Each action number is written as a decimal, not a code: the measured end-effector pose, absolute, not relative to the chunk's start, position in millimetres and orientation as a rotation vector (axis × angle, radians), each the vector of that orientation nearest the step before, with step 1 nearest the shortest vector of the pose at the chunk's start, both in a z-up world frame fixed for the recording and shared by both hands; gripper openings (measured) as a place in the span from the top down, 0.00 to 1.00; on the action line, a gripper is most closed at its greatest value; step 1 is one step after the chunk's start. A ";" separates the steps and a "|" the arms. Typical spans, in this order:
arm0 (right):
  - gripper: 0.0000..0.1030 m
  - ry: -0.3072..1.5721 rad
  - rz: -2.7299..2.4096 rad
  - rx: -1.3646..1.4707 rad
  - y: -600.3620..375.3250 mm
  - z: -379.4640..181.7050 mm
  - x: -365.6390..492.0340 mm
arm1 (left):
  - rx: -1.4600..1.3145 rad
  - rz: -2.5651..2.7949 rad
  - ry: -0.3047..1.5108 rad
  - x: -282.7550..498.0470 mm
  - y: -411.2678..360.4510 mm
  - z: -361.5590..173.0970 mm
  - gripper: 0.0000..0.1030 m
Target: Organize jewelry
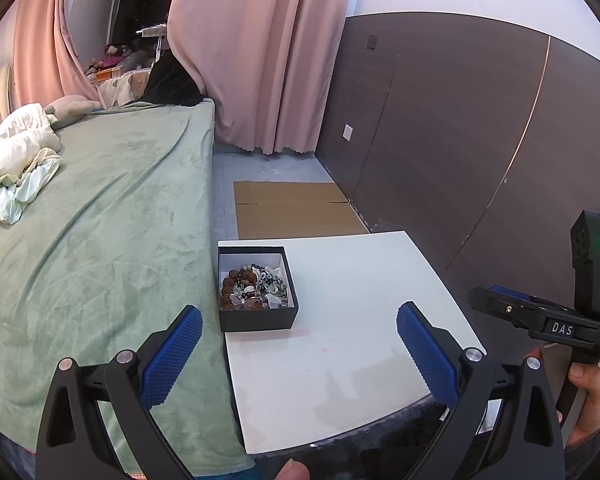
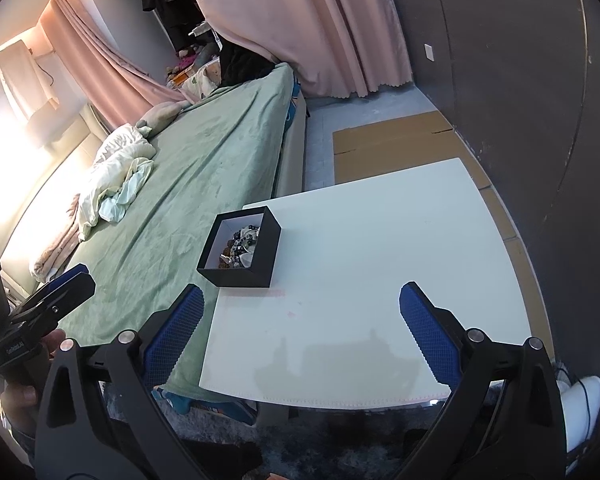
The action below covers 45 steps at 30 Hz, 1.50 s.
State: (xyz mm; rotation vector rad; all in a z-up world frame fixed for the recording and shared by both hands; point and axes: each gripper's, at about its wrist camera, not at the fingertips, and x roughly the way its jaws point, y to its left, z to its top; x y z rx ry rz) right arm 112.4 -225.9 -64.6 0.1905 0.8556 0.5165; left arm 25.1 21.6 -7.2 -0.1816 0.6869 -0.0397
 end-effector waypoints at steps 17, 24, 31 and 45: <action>0.05 0.854 0.514 0.181 -226.3 -61.9 116.1 | -0.186 -0.027 0.694 20.1 21.0 -6.8 0.08; 0.05 0.854 0.504 0.180 -227.8 -61.4 118.1 | -0.185 -0.026 0.692 16.3 19.1 -5.7 0.08; 0.05 0.851 0.505 0.176 -228.0 -60.7 117.9 | -0.173 -0.023 0.682 13.7 18.4 -3.9 0.08; 0.05 0.855 0.505 0.172 -226.4 -60.4 116.6 | -0.169 -0.020 0.678 12.7 18.7 -4.2 0.08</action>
